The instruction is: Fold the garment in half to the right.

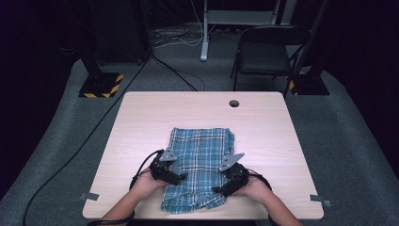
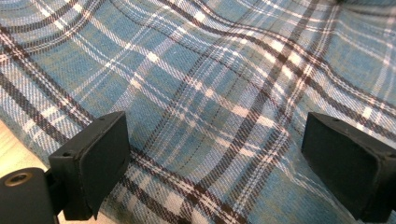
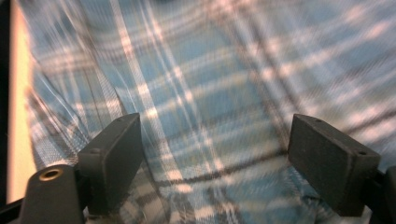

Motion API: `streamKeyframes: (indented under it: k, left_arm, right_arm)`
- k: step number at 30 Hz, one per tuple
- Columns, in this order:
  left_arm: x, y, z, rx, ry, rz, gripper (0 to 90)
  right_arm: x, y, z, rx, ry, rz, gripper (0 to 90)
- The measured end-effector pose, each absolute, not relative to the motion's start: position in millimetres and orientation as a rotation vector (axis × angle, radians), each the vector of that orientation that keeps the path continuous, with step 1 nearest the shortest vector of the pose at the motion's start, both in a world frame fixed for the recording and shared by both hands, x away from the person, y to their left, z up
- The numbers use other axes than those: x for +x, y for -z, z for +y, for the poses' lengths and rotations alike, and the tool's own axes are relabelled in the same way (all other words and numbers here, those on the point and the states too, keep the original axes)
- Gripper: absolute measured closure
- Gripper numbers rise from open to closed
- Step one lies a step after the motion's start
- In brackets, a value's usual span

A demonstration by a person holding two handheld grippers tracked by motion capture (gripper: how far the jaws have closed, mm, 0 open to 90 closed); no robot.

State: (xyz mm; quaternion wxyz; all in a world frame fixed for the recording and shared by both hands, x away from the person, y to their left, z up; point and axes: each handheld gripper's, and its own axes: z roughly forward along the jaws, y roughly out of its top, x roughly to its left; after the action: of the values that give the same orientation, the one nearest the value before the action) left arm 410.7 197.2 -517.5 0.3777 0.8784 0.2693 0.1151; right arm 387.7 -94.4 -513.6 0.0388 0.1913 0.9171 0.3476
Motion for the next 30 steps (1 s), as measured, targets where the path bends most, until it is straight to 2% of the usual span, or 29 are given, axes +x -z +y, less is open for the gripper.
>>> streamKeyframes:
  k: [4,9,16,20,25,30]
  left_arm:
    - [413,513,196,2.258,-0.29,0.686,8.1]
    - [419,507,193,2.219,-0.344,0.683,8.5]
    - [427,518,190,2.233,-0.298,0.691,7.6]
    - [429,512,190,2.25,-0.289,0.69,7.6]
    - [434,502,189,2.198,-0.343,0.711,8.7]
    - [441,517,190,2.21,-0.311,0.756,8.3]
  right_arm:
    - [388,518,-97,0.598,-1.106,2.807,16.6]
    - [386,518,-98,0.594,-1.11,2.786,16.8]
    - [378,506,-107,0.597,-1.231,2.759,18.6]
    - [374,515,-106,0.585,-1.14,2.779,17.6]
    - [372,518,-104,0.588,-1.136,2.76,17.4]
    - [371,520,-106,0.596,-1.163,2.739,17.4]
